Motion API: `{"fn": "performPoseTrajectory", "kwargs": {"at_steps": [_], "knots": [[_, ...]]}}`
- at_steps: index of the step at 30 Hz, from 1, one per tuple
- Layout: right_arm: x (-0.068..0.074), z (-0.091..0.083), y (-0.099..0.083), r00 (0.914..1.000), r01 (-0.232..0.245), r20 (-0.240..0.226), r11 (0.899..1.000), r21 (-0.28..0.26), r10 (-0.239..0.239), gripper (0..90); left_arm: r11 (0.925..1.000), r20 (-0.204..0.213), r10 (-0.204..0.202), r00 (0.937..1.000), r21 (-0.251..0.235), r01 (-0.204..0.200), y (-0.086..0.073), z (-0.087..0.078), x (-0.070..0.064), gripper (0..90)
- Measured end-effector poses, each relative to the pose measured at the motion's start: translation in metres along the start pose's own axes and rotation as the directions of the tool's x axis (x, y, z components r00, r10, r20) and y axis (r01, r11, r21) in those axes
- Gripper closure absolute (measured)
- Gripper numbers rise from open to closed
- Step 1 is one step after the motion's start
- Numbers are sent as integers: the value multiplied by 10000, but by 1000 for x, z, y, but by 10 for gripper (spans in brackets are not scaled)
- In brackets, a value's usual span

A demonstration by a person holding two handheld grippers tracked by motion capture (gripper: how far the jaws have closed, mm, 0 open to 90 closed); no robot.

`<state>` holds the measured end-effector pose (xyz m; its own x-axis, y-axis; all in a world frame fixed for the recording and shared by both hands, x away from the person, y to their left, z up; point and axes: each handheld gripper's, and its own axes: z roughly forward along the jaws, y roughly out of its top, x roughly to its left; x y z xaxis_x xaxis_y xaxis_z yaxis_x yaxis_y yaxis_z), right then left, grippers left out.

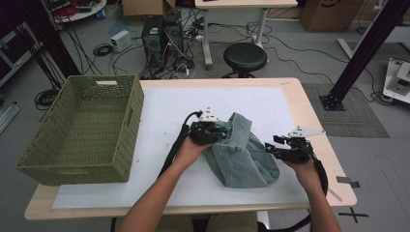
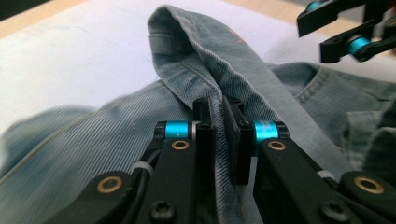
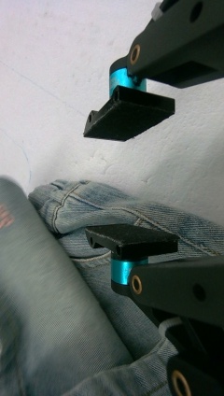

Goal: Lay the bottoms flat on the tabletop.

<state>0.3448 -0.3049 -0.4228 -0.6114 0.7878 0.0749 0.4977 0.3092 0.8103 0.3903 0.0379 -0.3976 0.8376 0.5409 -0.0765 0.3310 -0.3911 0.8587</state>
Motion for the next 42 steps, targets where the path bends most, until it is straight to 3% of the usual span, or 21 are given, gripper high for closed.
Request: {"fn": "performPoseTrajectory", "kwargs": {"at_steps": [6,11,16,23,25,26,27,28,29,31,33,35,38,40,42], "knots": [[6,6,3,9999,72,-155,9999,110,-70,490,9966,-130,-619,9980,-555,611,-35,-45,7,837],[13,13,7,9992,226,-348,9995,203,-219,504,9926,-290,-1039,9942,-665,1018,-66,-73,9,837],[19,24,10,9987,263,-460,9984,497,-240,505,9909,-396,-1217,9918,-627,1191,-86,-91,7,837],[17,40,13,9998,47,-204,9944,1057,-26,485,9892,-573,-1440,9879,-364,1420,-108,-109,1,838],[15,44,12,9992,-108,-360,9905,1368,159,560,9877,-486,-1550,9867,-301,1536,-113,-111,1,837],[14,46,11,9987,-99,-485,9884,1515,175,604,9872,-354,-1576,9869,-300,1566,-114,-112,2,835],[14,47,11,9981,-106,-578,9868,1614,202,717,9873,-250,-1554,9875,-358,1545,-113,-113,1,828],[15,46,11,9968,-2,-787,9859,1673,135,812,9865,-292,-1579,9870,-484,1564,-111,-113,1,783],[15,45,12,9972,265,-735,9878,1532,-154,849,9832,-266,-1725,9847,-655,1705,-108,-115,1,668],[15,39,13,9977,385,-592,9920,1206,-315,870,9770,-361,-1790,9832,-1242,1733,-99,-122,2,538],[14,32,15,9989,460,-52,9960,766,-458,875,9679,-476,-1858,9814,-1807,1745,-87,-130,4,446],[15,24,17,9974,551,459,9983,172,-558,874,9601,-521,-1795,9824,-2268,1634,-76,-136,7,423],[17,15,18,9911,934,1007,9938,-596,-871,874,9516,-694,-1886,9796,-2593,1648,-61,-139,16,382],[17,12,17,9918,960,909,9935,-613,-902,873,9451,-736,-2014,9767,-2765,1740,-53,-136,21,373],[16,12,15,9899,1093,942,9934,-334,-1058,870,9438,-671,-2185,9735,-2681,1934,-46,-129,29,373]]}}
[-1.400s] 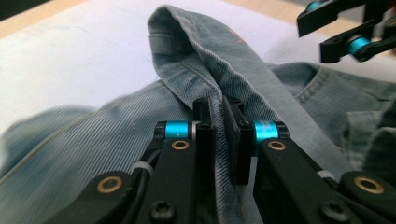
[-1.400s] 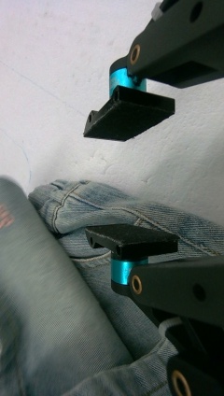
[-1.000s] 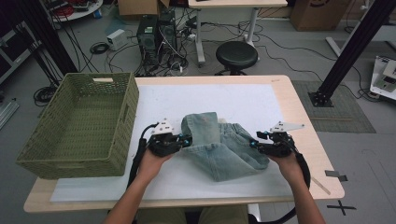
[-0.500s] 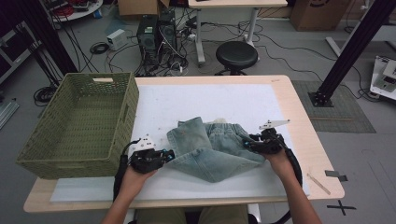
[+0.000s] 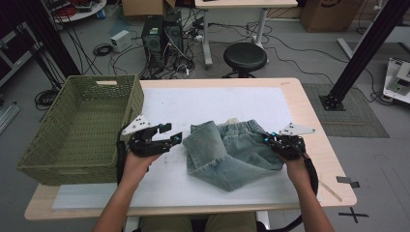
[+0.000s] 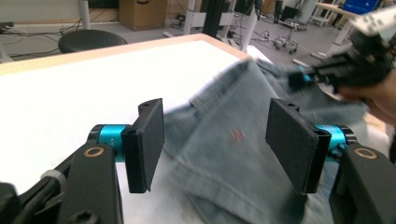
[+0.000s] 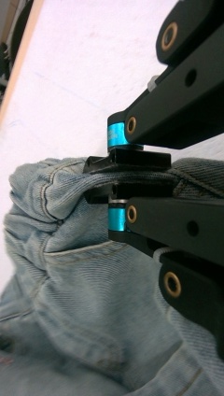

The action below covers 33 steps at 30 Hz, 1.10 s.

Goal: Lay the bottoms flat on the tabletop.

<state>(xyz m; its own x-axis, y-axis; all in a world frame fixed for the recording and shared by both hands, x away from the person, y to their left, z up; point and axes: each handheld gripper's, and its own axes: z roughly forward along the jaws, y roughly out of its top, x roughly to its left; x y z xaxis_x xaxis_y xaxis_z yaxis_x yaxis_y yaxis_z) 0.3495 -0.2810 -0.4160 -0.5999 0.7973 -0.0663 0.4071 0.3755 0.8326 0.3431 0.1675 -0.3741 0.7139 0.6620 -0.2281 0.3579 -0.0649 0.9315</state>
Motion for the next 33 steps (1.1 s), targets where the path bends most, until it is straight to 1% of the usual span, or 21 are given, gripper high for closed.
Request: {"fn": "performPoseTrajectory", "kwargs": {"at_steps": [3,5,6,7,8,9,11,12,13,15,16,18,19,20,22,24,25,26,28,30,33], "knots": [[-3,2,-2,9995,-195,-256,9994,283,203,843,9988,52,-281,9996,408,278,7,19,6,363],[-5,2,-2,9985,-434,-314,9988,229,441,759,9978,413,-316,9986,598,291,9,33,7,356],[-5,1,-2,9984,-530,-199,9986,88,531,709,9957,660,-337,9973,881,278,9,40,5,356],[-7,1,-2,9974,-695,-186,9976,-29,695,681,9932,937,-275,9952,1155,166,7,47,3,356],[-8,0,-2,9965,-822,-164,9966,-101,821,658,9899,1017,-72,9948,1419,-73,5,53,1,355],[-9,-1,-2,9960,-881,-136,9960,-141,879,631,9854,1001,32,9950,1691,-201,3,59,-1,355],[-10,0,-4,9947,-1009,-226,9948,-101,1006,600,9769,957,54,9954,2121,-257,-2,69,-2,357],[-10,1,-5,9943,-1025,-296,9947,-38,1023,583,9739,1001,17,9950,2257,-244,-4,72,-2,376],[-9,3,-6,9936,-1047,-411,9945,48,1048,557,9701,1156,111,9932,2396,-388,-7,73,-1,470],[-7,8,-7,9918,-1110,-594,9929,419,1134,517,9613,1130,615,9917,2607,-893,-11,71,-2,763],[-6,11,-8,9915,-1119,-604,9920,583,1154,512,9579,1191,643,9908,2711,-947,-13,70,-2,854],[-4,17,-11,9922,-1030,-611,9906,900,1087,508,9551,1168,592,9914,2823,-903,-16,64,0,874],[-4,20,-11,9927,-953,-623,9890,1127,1028,518,9560,1178,556,9915,2802,-869,-18,59,1,876],[-3,23,-12,9933,-898,-605,9875,1295,983,557,9568,1164,503,9919,2792,-813,-20,54,2,877],[-3,25,-12,9930,-745,-805,9869,1433,866,664,9562,1280,443,9908,2817,-792,-24,45,3,878],[-2,23,-10,9940,-434,-926,9878,1495,576,836,9544,1438,392,9888,2877,-797,-27,34,3,879],[-1,21,-9,9956,-259,-861,9896,1413,383,850,9555,1451,360,9888,2848,-766,-29,29,3,879],[-2,19,-8,9971,-204,-704,9904,1365,302,856,9567,1507,293,9882,2821,-713,-32,23,3,879],[-4,14,-7,9992,-393,-41,9923,1173,400,857,9562,1567,218,9874,2852,-664,-37,13,2,879],[-9,9,-7,9961,-609,707,9927,1040,537,856,9520,1666,130,9859,2995,-632,-44,5,1,879],[-15,7,-10,9880,-909,1346,9893,1144,752,851,9424,1955,-123,9806,3302,-540,-54,-3,-1,879]]}}
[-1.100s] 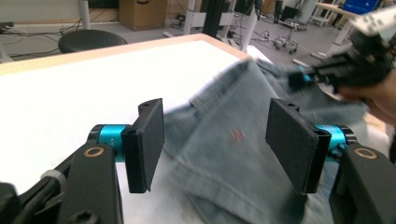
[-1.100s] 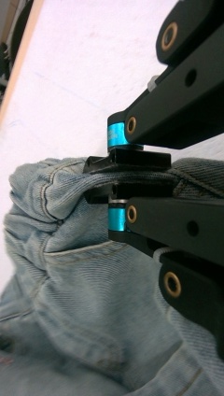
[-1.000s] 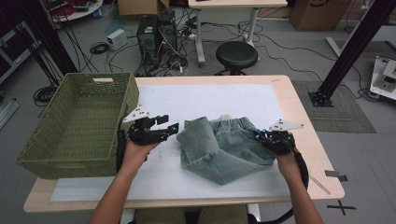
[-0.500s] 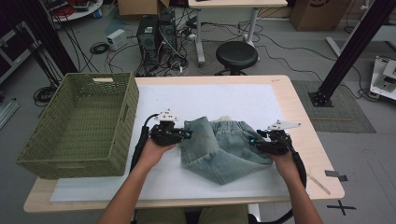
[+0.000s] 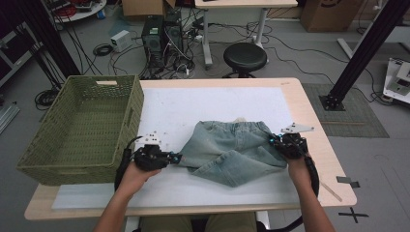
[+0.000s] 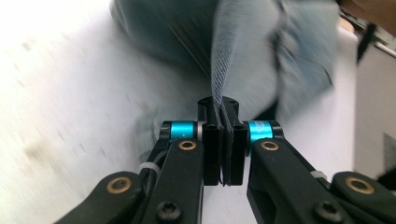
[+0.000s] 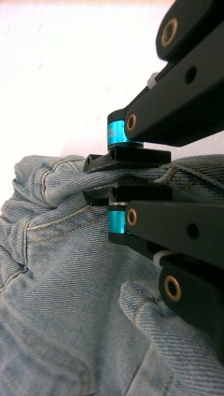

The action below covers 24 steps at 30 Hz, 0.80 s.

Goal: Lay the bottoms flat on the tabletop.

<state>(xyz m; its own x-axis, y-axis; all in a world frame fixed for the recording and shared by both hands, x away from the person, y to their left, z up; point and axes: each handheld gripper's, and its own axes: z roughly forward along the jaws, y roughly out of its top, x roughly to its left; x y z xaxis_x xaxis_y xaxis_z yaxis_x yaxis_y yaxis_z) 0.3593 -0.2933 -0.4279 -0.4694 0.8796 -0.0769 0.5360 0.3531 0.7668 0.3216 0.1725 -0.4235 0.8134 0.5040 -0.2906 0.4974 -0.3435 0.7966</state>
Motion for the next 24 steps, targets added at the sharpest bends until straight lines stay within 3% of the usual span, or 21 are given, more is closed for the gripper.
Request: {"fn": "performPoseTrajectory", "kwargs": {"at_steps": [1,3,5,7,9,11,13,18,21,24], "knots": [[-2,0,-1,10000,-40,48,10000,75,40,849,9999,175,-34,9998,102,32,-2,-1,-1,878],[-5,0,-2,9989,-180,-419,9997,143,186,834,10000,149,-35,9999,77,34,-3,-3,-2,820],[-7,-3,-2,9976,-195,-668,9996,-211,181,788,9994,31,-272,9996,-208,273,2,-8,1,611],[-9,-7,0,9969,-455,-664,9970,-631,413,752,9977,-293,-324,9990,-603,305,11,-12,2,512],[-13,-12,1,9948,-875,-620,9907,-1042,814,659,9962,-668,-392,9970,-807,338,21,-14,3,424],[-16,-16,1,9911,-1189,-769,9833,-1380,1090,620,9921,-812,-427,9958,-1211,327,31,-15,4,409],[-17,-16,1,9882,-1331,-942,9815,-1377,1208,576,9895,-958,-509,9941,-1394,373,41,-11,6,395],[-10,-5,1,9908,-934,-1057,9917,-885,839,515,9860,-1107,-586,9921,-1616,402,64,11,14,395],[-5,2,2,9915,-720,-1122,9958,-567,653,511,9906,-1611,-543,9854,-1327,329,77,28,23,370],[-1,12,2,9940,-292,-1054,9996,-45,285,513,9908,-1691,-628,9836,-1292,410,89,44,32,362]]}}
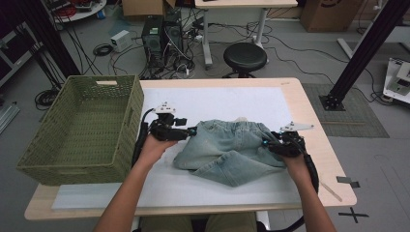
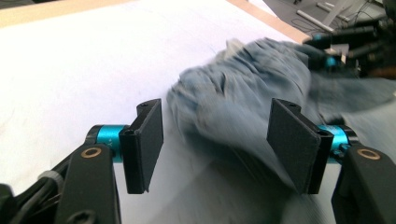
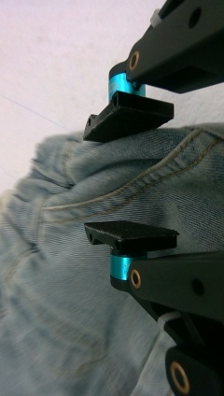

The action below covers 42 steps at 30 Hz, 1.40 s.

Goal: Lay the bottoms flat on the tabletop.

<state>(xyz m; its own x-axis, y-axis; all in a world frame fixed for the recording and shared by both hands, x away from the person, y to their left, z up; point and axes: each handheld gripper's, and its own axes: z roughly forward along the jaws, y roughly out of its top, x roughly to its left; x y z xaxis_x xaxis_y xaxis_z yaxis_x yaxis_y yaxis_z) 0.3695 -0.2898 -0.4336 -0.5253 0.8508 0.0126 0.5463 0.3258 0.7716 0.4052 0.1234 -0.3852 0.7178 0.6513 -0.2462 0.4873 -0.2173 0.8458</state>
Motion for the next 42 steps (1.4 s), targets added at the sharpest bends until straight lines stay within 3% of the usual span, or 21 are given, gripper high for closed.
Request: {"fn": "performPoseTrajectory", "kwargs": {"at_steps": [3,5,7,10,13,15,16,17,18,21,23,25,28,32,36,37,39,42], "knots": [[-1,7,0,9991,354,-230,9988,341,-346,691,9998,-102,-118,9999,164,120,9,18,8,358],[2,6,0,9956,870,-387,9954,408,-854,833,9985,-54,-254,9997,486,257,14,30,13,357],[6,3,0,9870,1495,-613,9886,150,-1483,852,9977,28,-390,9992,553,388,16,40,17,358],[8,-4,0,9662,2127,-1412,9765,-344,-2155,853,9918,-134,-622,9980,1107,633,16,54,25,358],[6,-7,-3,9512,2251,-2051,9731,-497,-2306,853,9826,-96,-817,9966,1666,822,11,66,30,365],[5,-9,-4,9409,2209,-2496,9734,-603,-2290,853,9791,104,-890,9960,1842,856,8,71,32,437],[4,-10,-4,9370,2193,-2646,9737,-621,-2279,853,9796,411,-855,9955,1858,765,6,72,32,503],[4,-11,-4,9295,2225,-2863,9726,-673,-2325,853,9824,636,-698,9955,1779,576,6,72,31,630],[4,-13,-4,9258,2263,-2948,9716,-689,-2366,852,9849,575,-453,9973,1696,349,6,72,29,700],[0,-15,-4,9369,1910,-2834,9787,-759,-2048,844,9904,550,302,9980,1328,-373,9,68,22,806],[-4,-17,-2,9502,1331,-2722,9874,-856,-1516,823,9939,466,482,9978,970,-526,11,64,20,810],[-9,-17,2,9723,707,-2169,9939,-842,-875,713,9960,303,520,9982,707,-541,11,60,19,811],[-14,-13,12,9903,-234,-1387,9940,-1070,84,634,9981,177,515,9985,320,-520,11,57,17,811],[-12,5,33,9956,-734,-621,9956,-588,698,600,9972,-6,729,9973,-155,-729,11,53,13,812],[-10,37,46,9937,-1005,-386,9894,1045,1050,589,9964,-147,745,9971,-404,-750,12,50,13,813],[-10,43,47,9925,-1082,-432,9854,1313,1147,629,9965,-206,704,9973,-436,-712,12,48,13,813],[-10,48,48,9914,-1092,-562,9832,1465,1184,794,9968,-288,653,9975,-435,-665,11,46,15,813],[-8,46,48,9948,-551,-768,9876,1468,669,871,9972,-540,531,9971,-503,-558,10,42,18,815]]}}
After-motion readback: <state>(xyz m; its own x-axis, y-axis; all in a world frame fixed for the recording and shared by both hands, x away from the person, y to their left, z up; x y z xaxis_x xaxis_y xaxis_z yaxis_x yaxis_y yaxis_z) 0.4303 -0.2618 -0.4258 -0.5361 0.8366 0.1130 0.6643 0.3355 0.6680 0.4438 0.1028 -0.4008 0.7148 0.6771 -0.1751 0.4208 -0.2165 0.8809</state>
